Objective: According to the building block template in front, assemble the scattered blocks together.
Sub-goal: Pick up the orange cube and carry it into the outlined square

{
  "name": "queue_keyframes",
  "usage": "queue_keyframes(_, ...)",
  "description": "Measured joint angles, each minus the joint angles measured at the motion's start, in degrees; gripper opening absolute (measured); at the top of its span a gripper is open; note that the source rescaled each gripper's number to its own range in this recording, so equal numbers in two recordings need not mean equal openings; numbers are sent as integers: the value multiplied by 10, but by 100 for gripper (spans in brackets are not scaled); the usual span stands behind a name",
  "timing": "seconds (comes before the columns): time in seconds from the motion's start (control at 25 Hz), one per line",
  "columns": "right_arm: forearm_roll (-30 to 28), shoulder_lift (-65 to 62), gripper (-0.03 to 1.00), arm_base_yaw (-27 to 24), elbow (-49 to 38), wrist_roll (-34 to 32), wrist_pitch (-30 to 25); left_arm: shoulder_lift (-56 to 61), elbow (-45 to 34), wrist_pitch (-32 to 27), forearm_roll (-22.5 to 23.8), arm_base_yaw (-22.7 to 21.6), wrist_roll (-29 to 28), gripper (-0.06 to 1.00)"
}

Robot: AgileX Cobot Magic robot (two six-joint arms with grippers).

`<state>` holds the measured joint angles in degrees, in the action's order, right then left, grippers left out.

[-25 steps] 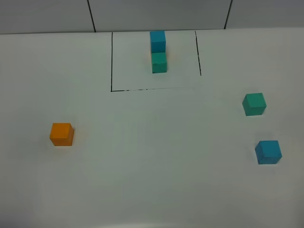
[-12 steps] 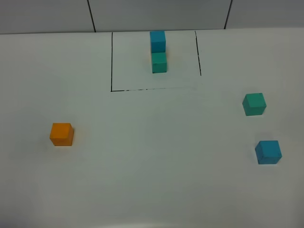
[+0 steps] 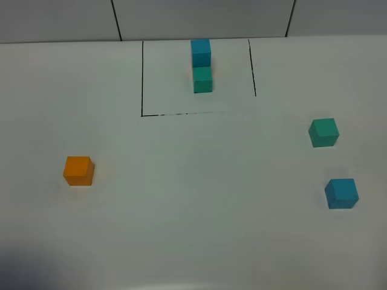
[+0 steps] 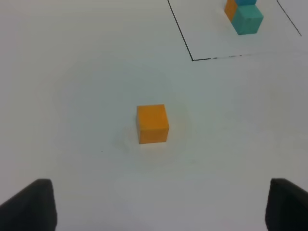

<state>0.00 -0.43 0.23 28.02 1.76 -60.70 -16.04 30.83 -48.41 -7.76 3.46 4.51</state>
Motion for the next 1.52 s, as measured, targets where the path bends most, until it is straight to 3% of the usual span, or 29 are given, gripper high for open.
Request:
queue_keyframes(0.24,0,0,74,0,0,0,0,-205,76,41,-10,0,7,100)
queue_keyframes(0.72,6,0,74,0,0,0,0,-539,255,55,-25,16,6,98)
queue_keyframes(0.88,6,0,74,0,0,0,0,-624,262,86,11,74,-25,96)
queue_keyframes(1.12,6,0,74,0,0,0,0,-749,268,118,111,139,-164,94)
queue_keyframes(1.32,10,0,74,0,0,0,0,-831,308,110,118,172,-181,94)
queue_keyframes(1.52,11,0,74,0,0,0,0,-855,328,78,125,175,-183,94)
